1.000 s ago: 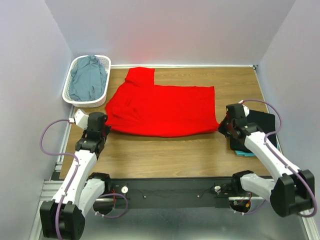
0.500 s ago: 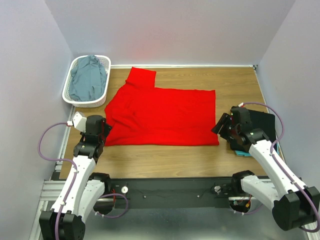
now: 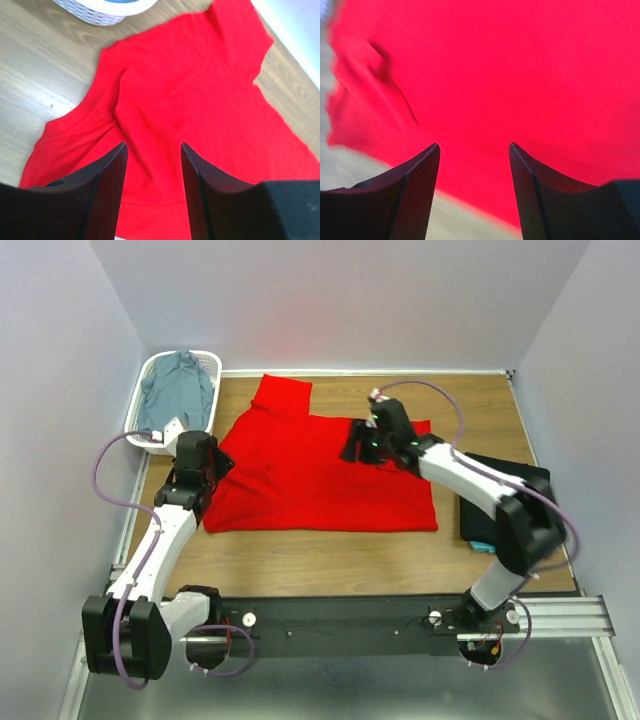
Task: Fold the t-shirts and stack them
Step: Fold the tshirt
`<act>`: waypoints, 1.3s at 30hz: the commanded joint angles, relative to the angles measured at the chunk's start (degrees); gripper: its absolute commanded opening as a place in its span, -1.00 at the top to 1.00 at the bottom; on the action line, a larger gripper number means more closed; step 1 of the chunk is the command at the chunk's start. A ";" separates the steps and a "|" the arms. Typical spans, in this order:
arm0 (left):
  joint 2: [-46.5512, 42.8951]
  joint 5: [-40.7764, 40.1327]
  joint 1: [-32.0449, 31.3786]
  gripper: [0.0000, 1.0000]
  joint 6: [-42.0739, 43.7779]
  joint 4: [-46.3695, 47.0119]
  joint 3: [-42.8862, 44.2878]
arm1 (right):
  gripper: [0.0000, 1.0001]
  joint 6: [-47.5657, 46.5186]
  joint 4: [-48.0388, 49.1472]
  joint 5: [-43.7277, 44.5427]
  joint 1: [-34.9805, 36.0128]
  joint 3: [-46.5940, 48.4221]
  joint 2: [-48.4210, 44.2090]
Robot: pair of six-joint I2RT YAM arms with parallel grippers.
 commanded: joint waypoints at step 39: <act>-9.74 9.93 0.35 -0.09 18.81 -4.22 4.68 | 0.65 -5.34 15.06 3.28 17.32 49.92 52.55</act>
